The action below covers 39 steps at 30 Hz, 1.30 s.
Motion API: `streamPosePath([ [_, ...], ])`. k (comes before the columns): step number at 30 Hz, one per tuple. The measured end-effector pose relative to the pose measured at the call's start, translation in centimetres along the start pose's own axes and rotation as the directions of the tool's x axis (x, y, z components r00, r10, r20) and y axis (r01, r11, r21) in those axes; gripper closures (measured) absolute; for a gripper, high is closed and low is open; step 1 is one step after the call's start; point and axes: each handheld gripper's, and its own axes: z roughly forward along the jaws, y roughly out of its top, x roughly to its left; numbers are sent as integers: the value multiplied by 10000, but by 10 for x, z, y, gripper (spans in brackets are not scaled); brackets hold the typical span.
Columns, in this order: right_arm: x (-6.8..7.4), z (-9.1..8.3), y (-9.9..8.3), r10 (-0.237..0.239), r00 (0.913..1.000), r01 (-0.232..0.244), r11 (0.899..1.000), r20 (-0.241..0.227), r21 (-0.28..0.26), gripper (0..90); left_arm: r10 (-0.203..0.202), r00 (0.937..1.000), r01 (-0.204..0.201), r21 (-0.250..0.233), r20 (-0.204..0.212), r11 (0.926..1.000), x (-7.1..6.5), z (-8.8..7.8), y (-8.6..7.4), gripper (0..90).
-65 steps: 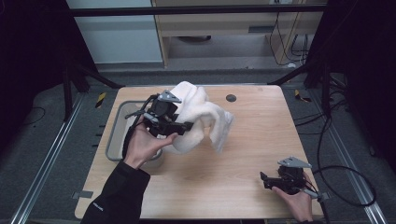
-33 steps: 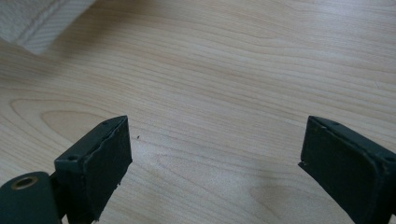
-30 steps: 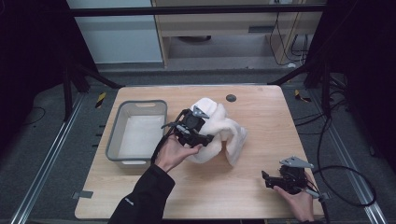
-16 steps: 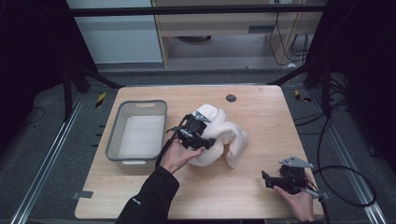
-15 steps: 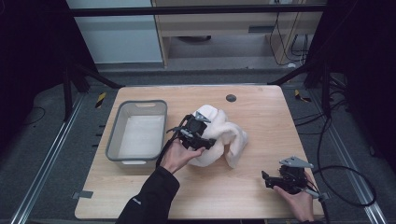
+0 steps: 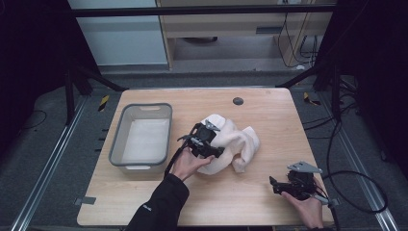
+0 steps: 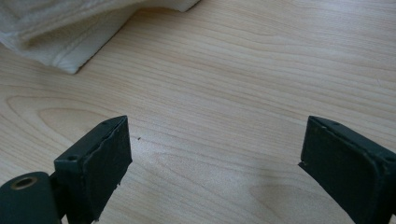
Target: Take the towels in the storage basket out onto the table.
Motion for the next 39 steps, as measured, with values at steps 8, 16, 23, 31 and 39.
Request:
streamPosePath([
  [8,0,0,0,25,10000,-25,10000,-9,18,85,169,9997,-166,178,-184,9997,-2,14,-8,430],
  [16,0,0,0,14,10000,-14,10000,-7,13,85,-23,9998,23,7,-213,10000,-1,18,-17,337],
  [23,0,0,0,-3,10000,3,10000,19,12,84,-33,9998,31,-108,-213,9999,-1,13,-18,245],
  [31,0,0,0,-38,10000,38,10000,41,23,82,30,9995,-58,-881,-321,9961,-1,-14,-19,208],
  [39,1,0,0,-5,10000,5,10000,84,-20,73,7,9995,-51,-1410,-317,9900,-1,-37,-26,188],
])
